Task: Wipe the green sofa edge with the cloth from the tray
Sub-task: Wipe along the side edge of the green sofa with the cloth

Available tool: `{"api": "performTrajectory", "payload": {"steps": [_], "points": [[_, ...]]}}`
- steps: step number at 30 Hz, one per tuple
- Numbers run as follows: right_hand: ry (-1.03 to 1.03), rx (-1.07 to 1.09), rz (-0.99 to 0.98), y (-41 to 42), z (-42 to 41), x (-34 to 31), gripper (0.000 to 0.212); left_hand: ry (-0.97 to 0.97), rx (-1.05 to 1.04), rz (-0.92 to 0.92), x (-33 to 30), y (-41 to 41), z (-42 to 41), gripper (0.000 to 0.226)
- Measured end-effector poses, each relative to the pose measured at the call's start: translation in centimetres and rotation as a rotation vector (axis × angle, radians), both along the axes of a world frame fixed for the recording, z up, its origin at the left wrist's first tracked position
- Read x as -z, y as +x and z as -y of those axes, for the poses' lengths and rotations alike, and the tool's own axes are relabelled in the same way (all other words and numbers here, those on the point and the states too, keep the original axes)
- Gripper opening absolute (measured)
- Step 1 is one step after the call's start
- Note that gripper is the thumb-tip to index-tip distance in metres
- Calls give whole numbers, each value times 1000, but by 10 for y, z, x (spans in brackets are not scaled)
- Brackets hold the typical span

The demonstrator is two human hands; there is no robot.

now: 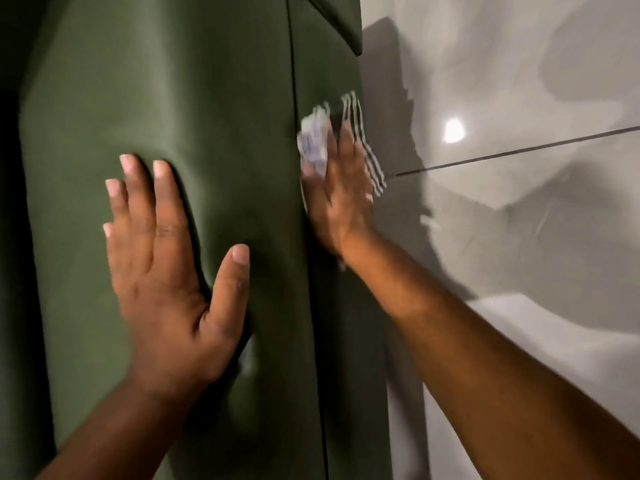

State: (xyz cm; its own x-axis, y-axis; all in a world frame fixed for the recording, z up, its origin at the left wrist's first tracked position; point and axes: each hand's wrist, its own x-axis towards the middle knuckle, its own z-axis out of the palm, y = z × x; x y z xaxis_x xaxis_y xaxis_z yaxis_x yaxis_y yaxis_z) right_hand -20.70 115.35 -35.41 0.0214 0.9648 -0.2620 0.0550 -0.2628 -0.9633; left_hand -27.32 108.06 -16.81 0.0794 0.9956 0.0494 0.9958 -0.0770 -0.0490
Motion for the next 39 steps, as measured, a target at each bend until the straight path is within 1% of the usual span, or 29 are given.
{"api": "performTrajectory", "payload": {"steps": [2,4,8,10,13,15,17,18,19,21,23,24,26,29,31,33,36,38,39], "points": [[-9,-8,-20,3,-19,0,62,-19,-13,-16,-2,2,0,77],[12,-5,-37,4,-12,1,61,-31,-27,-7,-4,3,0,78],[133,-38,-38,0,58,4,58,-11,-11,6,-3,3,2,77],[134,-80,-65,1,91,5,57,-1,-11,6,-2,4,2,78],[113,-101,-68,4,94,3,56,-7,-19,-32,-1,5,0,79],[91,-33,-63,4,68,1,56,-16,-21,-47,1,5,-1,79],[71,72,-49,2,17,2,62,-20,-18,-52,4,3,-1,79],[82,101,-38,2,-19,4,61,-16,-13,-56,5,2,0,79],[97,116,-31,3,-58,5,58,-13,-4,-58,5,0,1,79],[46,114,-40,8,-124,14,60,-34,3,-38,7,-1,2,80],[-7,98,-51,11,-157,20,64,-40,-1,-9,6,-3,1,80],[-3,88,-53,10,-159,20,65,-38,0,3,6,-3,0,80],[30,96,-69,8,-142,18,65,-25,7,18,9,-2,-1,80],[3,118,-107,3,-81,11,67,-23,2,-1,10,-4,-2,82],[-48,133,-143,-2,-19,0,68,-30,-1,-17,8,-5,-4,83],[-78,134,-150,-9,56,-11,63,-53,-9,-24,6,-2,-2,84],[-70,94,-142,-14,146,-19,59,-68,-24,-18,0,-1,-3,85],[-60,45,-155,-7,165,-14,62,-86,-20,-17,-6,-2,0,87],[-59,33,-148,-3,156,-10,65,-106,-8,-20,-10,-2,3,89]]}}
